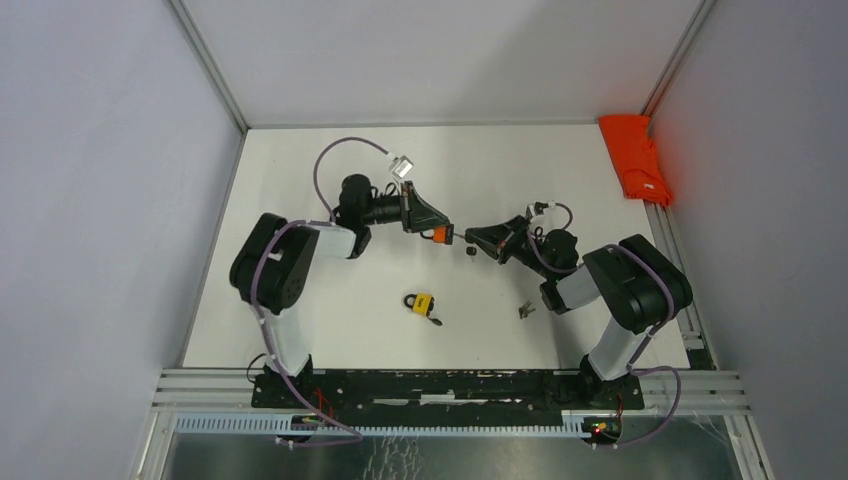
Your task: Unlock with the key
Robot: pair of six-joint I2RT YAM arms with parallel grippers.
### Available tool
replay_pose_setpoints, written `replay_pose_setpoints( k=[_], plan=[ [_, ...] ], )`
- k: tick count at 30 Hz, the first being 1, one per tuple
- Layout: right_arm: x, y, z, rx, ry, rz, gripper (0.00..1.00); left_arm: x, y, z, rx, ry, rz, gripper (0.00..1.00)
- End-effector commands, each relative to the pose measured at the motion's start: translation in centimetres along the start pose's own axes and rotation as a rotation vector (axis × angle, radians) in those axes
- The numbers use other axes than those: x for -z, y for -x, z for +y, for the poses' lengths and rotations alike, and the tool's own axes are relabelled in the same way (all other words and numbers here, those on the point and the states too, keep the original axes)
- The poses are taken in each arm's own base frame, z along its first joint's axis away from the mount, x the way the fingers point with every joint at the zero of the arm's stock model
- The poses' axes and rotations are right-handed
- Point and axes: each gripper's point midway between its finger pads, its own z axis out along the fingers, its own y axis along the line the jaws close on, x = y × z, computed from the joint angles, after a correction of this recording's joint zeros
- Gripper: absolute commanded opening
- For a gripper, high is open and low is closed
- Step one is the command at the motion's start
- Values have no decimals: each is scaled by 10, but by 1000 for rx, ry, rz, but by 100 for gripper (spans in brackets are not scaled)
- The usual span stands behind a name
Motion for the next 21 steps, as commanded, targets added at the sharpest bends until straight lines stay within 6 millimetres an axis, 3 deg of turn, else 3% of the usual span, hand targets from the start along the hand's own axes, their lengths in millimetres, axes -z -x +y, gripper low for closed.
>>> replay_pose_setpoints(
  k=[1, 4, 8, 14, 21],
  plan=[
    [24, 9, 142, 296, 597, -101, 0, 10, 16, -47, 150, -298, -119, 2],
    [16, 10, 138, 339, 578, -92, 0, -1, 18, -34, 225, -317, -128, 2],
    [5, 10, 123, 403, 499, -74, 0, -10, 17, -46, 174, -356, -106, 2],
    [6, 16, 80, 483, 290, -51, 0, 4, 29, -46, 171, -336, -128, 2],
    [8, 23, 45, 685, 26, 7, 0, 17, 47, -46, 187, -301, -198, 2]
  ],
)
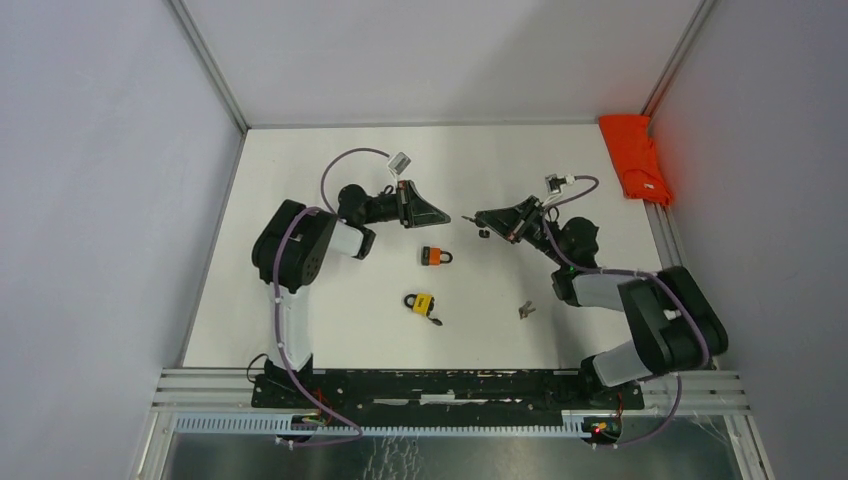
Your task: Unlock with the key
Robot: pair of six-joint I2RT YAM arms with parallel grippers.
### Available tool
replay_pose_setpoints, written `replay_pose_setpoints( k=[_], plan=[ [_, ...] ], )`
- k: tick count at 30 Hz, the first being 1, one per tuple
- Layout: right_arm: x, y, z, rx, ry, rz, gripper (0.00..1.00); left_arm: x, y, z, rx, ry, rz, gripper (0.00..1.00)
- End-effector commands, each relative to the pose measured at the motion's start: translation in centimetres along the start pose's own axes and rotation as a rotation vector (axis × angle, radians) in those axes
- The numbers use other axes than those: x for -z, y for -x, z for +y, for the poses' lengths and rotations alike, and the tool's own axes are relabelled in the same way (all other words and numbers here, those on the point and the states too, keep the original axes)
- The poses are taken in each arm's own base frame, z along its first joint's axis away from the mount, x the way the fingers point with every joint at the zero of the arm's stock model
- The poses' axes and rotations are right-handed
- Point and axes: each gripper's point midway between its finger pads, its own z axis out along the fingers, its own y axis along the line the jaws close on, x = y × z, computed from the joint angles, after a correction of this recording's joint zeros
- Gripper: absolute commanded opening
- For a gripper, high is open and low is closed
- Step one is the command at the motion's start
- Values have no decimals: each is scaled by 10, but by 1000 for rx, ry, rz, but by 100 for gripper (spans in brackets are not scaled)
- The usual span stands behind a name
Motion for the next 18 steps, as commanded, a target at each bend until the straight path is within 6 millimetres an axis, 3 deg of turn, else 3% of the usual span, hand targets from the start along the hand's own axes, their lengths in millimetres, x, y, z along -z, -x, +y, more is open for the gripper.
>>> replay_pose_setpoints(
  k=[1, 4, 8, 10, 13, 14, 16, 18],
  plan=[
    [5, -8, -32, 218, -194, 133, 0, 5, 20, -50, -229, -120, -75, 2],
    [11, 4, -47, 361, -330, 175, 0, 5, 25, -51, -223, -113, -96, 2],
    [16, 18, -51, 470, -427, 212, 0, -3, 45, -39, -249, 15, -129, 2],
    [18, 19, -51, 482, -433, 212, 0, -10, 65, -25, -371, 208, -129, 2],
    [21, 16, -54, 480, -443, 232, 0, -9, 78, 17, -520, 746, -13, 2],
    [22, 14, -55, 479, -448, 237, 0, -8, 80, 18, -549, 853, 38, 2],
    [26, 13, -56, 481, -460, 239, 0, -7, 74, 18, -505, 909, 95, 2],
    [32, 17, -57, 498, -491, 223, 0, -5, 57, 23, -437, 902, 132, 2]
  ],
)
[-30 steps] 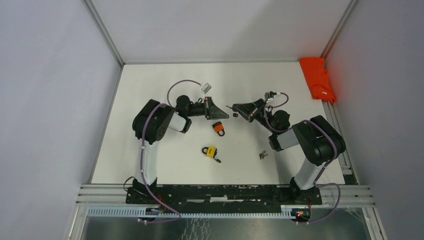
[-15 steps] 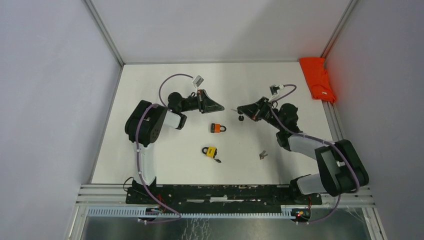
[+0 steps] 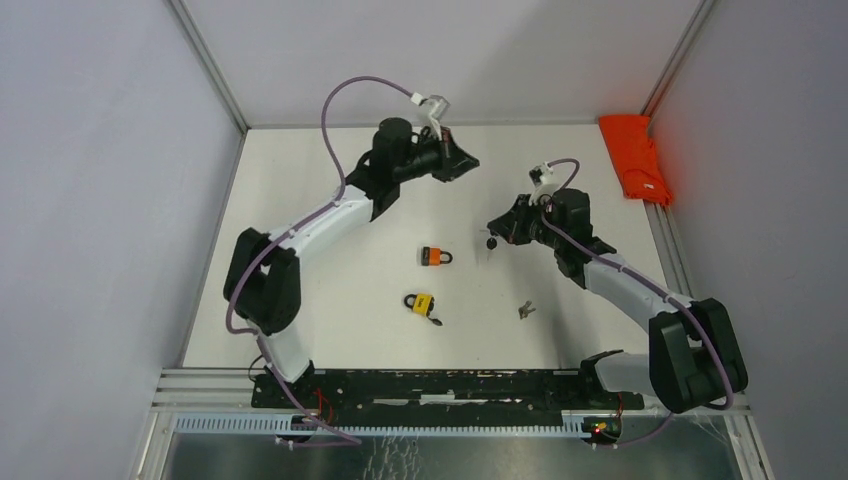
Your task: Unlock with the key
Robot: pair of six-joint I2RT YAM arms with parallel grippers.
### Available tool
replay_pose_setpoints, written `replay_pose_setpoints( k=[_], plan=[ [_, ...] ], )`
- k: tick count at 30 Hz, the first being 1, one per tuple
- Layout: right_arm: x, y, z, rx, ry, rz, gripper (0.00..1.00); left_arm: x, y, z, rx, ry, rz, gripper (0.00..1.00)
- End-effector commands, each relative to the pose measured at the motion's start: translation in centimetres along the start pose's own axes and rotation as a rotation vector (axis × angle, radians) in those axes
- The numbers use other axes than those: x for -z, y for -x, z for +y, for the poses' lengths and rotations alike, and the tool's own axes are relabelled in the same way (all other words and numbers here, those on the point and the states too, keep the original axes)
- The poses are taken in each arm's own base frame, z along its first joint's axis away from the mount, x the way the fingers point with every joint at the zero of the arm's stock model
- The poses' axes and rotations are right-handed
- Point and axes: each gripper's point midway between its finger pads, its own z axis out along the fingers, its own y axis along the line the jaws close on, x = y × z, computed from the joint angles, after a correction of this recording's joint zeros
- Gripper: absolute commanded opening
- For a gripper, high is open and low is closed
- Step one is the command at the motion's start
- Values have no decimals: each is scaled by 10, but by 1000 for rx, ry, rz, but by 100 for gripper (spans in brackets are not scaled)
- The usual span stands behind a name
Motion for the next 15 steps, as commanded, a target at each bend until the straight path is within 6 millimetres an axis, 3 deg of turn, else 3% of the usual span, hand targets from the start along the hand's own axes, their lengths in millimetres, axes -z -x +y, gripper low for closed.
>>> replay_pose_setpoints(
  k=[1, 4, 7, 11, 15],
  plan=[
    [14, 9, -9, 71, -84, -24, 0, 42, -87, 51, -74, 316, 361, 2],
    [28, 17, -18, 115, -168, -41, 0, 61, -128, 68, -35, 395, 433, 2],
    [45, 29, -18, 162, -216, -70, 0, 75, -151, 77, -35, 464, 501, 2],
    [63, 35, -12, 192, -231, -89, 0, 82, -172, 83, -109, 541, 628, 3],
    [71, 34, -6, 204, -217, -96, 0, 78, -186, 84, -162, 574, 701, 16]
  ],
)
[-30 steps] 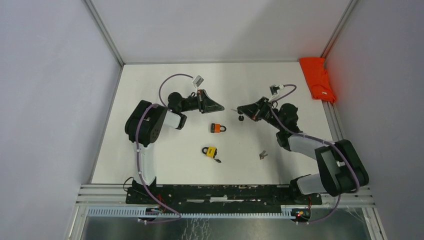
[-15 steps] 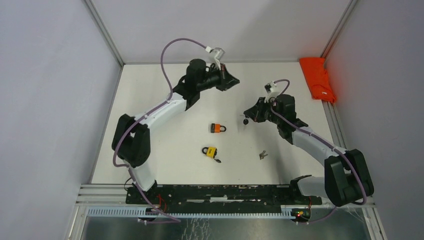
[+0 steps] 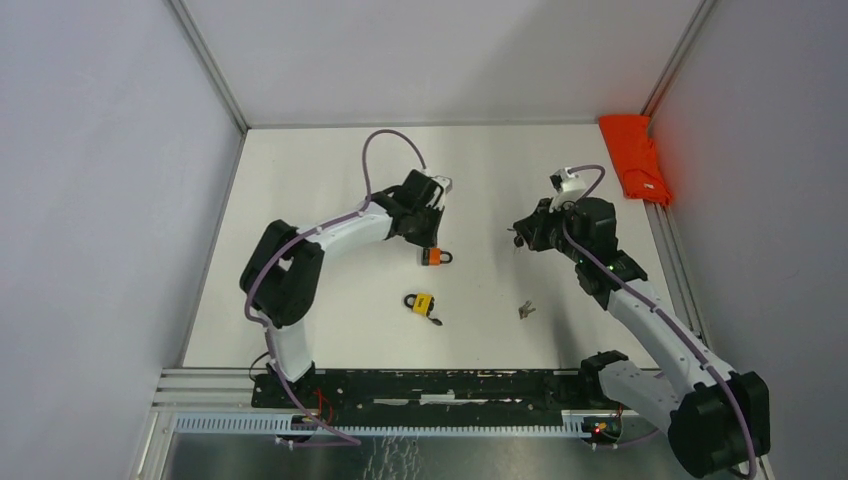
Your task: Unlock with the key
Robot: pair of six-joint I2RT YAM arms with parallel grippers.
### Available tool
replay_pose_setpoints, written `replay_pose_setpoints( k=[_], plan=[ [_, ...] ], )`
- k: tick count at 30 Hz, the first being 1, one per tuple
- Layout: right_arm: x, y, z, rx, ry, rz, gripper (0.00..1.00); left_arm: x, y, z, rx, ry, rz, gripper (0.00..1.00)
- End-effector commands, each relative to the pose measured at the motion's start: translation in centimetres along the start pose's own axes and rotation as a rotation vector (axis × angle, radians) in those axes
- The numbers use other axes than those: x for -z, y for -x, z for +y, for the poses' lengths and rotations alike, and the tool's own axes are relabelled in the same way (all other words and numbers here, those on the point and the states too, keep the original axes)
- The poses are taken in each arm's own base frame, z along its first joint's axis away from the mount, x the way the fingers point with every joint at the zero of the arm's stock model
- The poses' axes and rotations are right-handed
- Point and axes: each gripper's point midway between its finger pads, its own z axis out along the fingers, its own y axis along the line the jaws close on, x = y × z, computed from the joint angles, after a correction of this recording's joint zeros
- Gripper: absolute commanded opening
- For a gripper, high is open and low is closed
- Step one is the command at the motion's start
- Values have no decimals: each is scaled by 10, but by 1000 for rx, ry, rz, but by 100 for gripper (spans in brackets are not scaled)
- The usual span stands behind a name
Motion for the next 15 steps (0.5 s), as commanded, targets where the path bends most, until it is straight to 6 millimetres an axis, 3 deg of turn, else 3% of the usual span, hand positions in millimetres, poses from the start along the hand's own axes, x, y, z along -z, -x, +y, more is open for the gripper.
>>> replay_pose_setpoints(
  k=[1, 3, 7, 15],
  plan=[
    [13, 13, -1, 40, -24, -27, 0, 1, 8, -4, -130, 79, 18, 19],
    [15, 9, -1, 45, -24, -20, 0, -3, 6, -7, -123, 75, 26, 26],
    [16, 1, -2, 49, -19, -5, 0, -6, 0, -12, -125, 77, 52, 49],
    [17, -7, 0, 45, 4, 5, 0, -16, -2, -4, -161, 133, 71, 55]
  ],
)
